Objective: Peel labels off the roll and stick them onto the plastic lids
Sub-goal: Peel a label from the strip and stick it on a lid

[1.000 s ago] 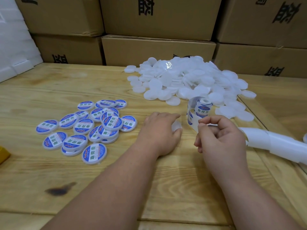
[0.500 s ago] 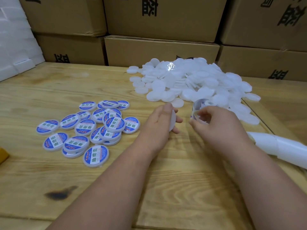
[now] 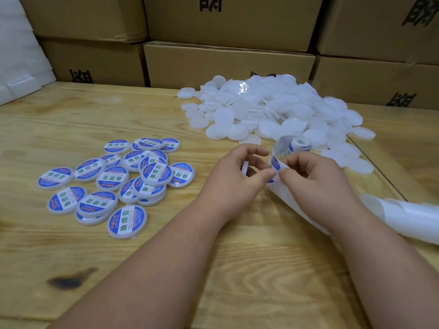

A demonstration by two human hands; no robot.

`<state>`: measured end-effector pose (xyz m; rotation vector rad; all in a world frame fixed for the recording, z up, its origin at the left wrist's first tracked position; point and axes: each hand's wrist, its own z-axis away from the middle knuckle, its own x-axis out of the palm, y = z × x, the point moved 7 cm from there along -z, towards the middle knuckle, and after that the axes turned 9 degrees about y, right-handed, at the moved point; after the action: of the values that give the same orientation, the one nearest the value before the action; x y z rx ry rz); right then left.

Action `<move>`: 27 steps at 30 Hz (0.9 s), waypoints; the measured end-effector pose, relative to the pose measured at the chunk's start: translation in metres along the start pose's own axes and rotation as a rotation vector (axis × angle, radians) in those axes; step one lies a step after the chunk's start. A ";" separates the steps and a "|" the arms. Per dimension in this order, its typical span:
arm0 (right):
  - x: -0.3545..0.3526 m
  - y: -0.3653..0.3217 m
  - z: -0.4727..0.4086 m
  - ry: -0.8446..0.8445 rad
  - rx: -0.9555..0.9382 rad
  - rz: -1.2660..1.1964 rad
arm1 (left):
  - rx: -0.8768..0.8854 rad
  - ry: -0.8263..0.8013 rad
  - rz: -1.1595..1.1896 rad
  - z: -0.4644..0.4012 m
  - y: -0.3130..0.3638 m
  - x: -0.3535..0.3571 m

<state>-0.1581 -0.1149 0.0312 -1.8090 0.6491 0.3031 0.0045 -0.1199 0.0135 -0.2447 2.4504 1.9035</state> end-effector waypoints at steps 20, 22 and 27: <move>0.002 -0.008 0.004 0.005 -0.052 -0.106 | 0.033 0.051 0.016 0.004 0.009 -0.007; 0.001 -0.007 0.003 0.004 -0.044 -0.114 | 0.032 0.035 0.034 0.005 0.009 -0.005; 0.001 -0.011 0.005 -0.050 -0.051 -0.144 | 0.055 0.032 0.058 0.006 0.012 -0.005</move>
<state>-0.1503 -0.1084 0.0378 -1.8806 0.4772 0.2690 0.0069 -0.1107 0.0238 -0.2059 2.5542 1.8648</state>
